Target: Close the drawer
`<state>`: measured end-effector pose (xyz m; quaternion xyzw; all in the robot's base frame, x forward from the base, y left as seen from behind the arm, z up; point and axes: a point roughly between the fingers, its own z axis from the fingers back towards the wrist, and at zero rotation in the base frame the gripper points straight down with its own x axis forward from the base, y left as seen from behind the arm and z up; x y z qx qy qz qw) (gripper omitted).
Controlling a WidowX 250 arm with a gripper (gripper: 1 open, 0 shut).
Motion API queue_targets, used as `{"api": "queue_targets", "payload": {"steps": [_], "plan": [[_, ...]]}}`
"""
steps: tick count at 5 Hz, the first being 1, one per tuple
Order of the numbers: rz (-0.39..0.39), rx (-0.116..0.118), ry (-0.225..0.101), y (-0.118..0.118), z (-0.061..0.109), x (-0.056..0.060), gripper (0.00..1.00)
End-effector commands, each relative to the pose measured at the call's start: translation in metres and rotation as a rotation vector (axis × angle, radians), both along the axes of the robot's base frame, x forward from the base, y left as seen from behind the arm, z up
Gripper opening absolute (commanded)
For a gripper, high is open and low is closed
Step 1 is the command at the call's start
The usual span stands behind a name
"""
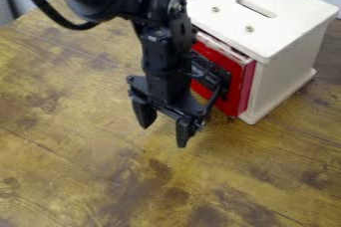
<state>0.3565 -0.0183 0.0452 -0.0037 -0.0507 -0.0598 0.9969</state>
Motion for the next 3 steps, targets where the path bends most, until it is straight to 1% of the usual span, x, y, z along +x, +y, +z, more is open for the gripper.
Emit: {"api": "queue_targets", "payload": {"steps": [1,2,3], "plan": [[-0.085,-0.005,-0.057,-0.0006,0.0194,0.0128,1.00],[-0.139,-0.001,-0.063,0.0022,0.0216,0.0144,1.00],[-0.183,0.000,-0.064,0.0046,0.0188,0.0202,1.00]]}}
